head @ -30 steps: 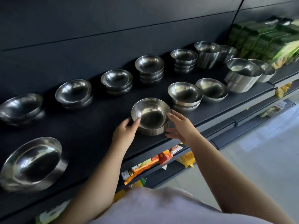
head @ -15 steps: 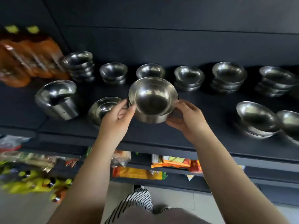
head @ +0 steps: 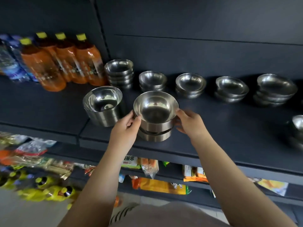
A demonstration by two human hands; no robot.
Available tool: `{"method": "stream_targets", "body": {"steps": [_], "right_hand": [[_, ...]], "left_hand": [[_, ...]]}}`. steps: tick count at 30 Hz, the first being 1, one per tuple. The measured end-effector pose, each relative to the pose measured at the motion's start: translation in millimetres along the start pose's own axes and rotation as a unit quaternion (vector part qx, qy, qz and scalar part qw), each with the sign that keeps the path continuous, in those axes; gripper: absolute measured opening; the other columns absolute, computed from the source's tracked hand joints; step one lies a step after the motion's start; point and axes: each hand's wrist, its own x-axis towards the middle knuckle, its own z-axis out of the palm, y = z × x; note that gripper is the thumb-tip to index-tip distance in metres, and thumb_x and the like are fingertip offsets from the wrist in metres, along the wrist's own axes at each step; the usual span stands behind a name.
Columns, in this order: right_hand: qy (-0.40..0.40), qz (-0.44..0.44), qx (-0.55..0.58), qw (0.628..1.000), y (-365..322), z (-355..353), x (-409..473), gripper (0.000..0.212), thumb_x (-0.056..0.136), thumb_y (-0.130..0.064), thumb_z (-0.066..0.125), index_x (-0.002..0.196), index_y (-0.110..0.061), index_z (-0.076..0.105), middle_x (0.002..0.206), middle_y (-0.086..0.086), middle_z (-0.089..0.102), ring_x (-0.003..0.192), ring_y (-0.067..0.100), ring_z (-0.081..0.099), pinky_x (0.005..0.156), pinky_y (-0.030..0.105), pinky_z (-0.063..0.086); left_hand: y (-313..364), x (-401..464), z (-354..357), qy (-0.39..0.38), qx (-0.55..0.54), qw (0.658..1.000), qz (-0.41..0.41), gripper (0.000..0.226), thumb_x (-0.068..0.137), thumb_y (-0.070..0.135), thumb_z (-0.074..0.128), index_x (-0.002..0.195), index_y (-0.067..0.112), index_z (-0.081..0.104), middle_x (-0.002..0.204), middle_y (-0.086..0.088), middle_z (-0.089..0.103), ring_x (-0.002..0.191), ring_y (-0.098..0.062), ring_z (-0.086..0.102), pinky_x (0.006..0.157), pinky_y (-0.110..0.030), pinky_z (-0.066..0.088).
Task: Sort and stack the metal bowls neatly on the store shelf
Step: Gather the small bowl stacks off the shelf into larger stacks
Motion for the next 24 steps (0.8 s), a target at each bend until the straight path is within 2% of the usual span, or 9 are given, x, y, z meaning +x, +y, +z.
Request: {"method": "stream_targets", "body": {"steps": [3,5,9,11,14,16,19,22,24], "right_hand": [[0.047,-0.015,-0.052,0.997,9.1,12.9,-1.7,0.031,0.095,-0.03,0.051,0.079,-0.007,0.066,0.073,0.001,0.057,0.081,0.017,0.052,0.084,0.039,0.048],[0.076,-0.024,-0.078,0.994,12.2,19.6,-4.1,0.032,0.094,-0.03,0.05,0.074,-0.01,0.065,0.071,0.002,0.057,0.078,0.017,0.051,0.078,0.036,0.046],[0.119,-0.032,-0.114,0.986,15.8,27.8,-8.1,0.033,0.094,-0.024,0.048,0.067,-0.011,0.059,0.062,0.0,0.05,0.069,0.019,0.047,0.067,0.029,0.039],[0.127,-0.032,-0.118,0.984,18.1,31.3,-9.3,0.029,0.096,-0.025,0.047,0.082,-0.006,0.065,0.063,-0.003,0.049,0.07,0.018,0.047,0.067,0.027,0.037],[0.15,-0.032,-0.109,0.982,19.8,36.9,-7.6,0.029,0.097,-0.03,0.047,0.107,-0.012,0.068,0.082,-0.006,0.058,0.085,0.013,0.051,0.076,0.025,0.038],[0.16,-0.032,-0.099,0.982,19.8,40.4,-4.5,0.031,0.096,-0.032,0.048,0.113,-0.013,0.066,0.089,-0.006,0.061,0.087,0.011,0.052,0.076,0.024,0.038],[0.165,-0.029,-0.079,0.983,21.5,44.5,-0.3,0.024,0.095,-0.033,0.05,0.104,-0.016,0.066,0.072,-0.01,0.055,0.079,0.014,0.054,0.074,0.029,0.045],[0.161,-0.016,-0.039,0.986,25.5,42.8,4.9,0.018,0.093,-0.034,0.054,0.096,-0.02,0.064,0.086,-0.005,0.062,0.096,0.021,0.06,0.094,0.041,0.05],[0.156,-0.005,-0.029,0.987,25.5,39.7,9.0,0.017,0.092,-0.036,0.055,0.084,-0.022,0.061,0.091,0.0,0.064,0.102,0.023,0.062,0.096,0.044,0.048]], "left_hand": [[-12.2,12.6,-9.0,-0.032,0.053,0.998,0.033,0.043,0.094,0.034,0.05,0.134,0.02,0.05,0.12,0.006,0.058,0.101,0.001,0.044,0.085,-0.018,0.031],[-17.9,20.2,-13.7,-0.051,0.066,0.996,0.038,0.042,0.094,0.034,0.05,0.133,0.019,0.051,0.11,0.01,0.056,0.101,0.0,0.045,0.083,-0.018,0.031],[-30.7,37.1,-17.3,-0.1,0.079,0.991,0.041,0.048,0.092,0.038,0.051,0.137,0.024,0.045,0.129,0.001,0.055,0.119,-0.011,0.049,0.091,-0.02,0.032],[-31.6,42.9,-18.9,-0.115,0.074,0.99,0.045,0.049,0.092,0.036,0.051,0.138,0.025,0.043,0.128,0.0,0.055,0.118,-0.011,0.049,0.091,-0.021,0.033],[-29.7,52.0,-19.3,-0.112,0.089,0.988,0.061,0.048,0.092,0.034,0.051,0.137,0.017,0.046,0.125,-0.002,0.056,0.115,-0.013,0.049,0.088,-0.021,0.032],[-29.7,57.9,-18.6,-0.108,0.088,0.988,0.063,0.044,0.092,0.033,0.052,0.132,0.015,0.051,0.122,-0.004,0.057,0.113,-0.014,0.051,0.087,-0.022,0.034],[-30.4,64.3,-16.9,-0.108,0.077,0.989,0.065,0.037,0.092,0.03,0.053,0.124,0.012,0.058,0.117,-0.007,0.06,0.11,-0.016,0.054,0.085,-0.024,0.036],[-27.8,68.6,-17.4,-0.11,0.079,0.989,0.051,0.039,0.092,0.029,0.052,0.125,0.009,0.057,0.123,-0.007,0.058,0.113,-0.018,0.053,0.089,-0.026,0.037],[-23.9,72.5,-18.3,-0.099,0.108,0.987,0.061,0.042,0.092,0.03,0.051,0.127,0.007,0.055,0.13,-0.008,0.056,0.12,-0.021,0.051,0.097,-0.029,0.037]]}}
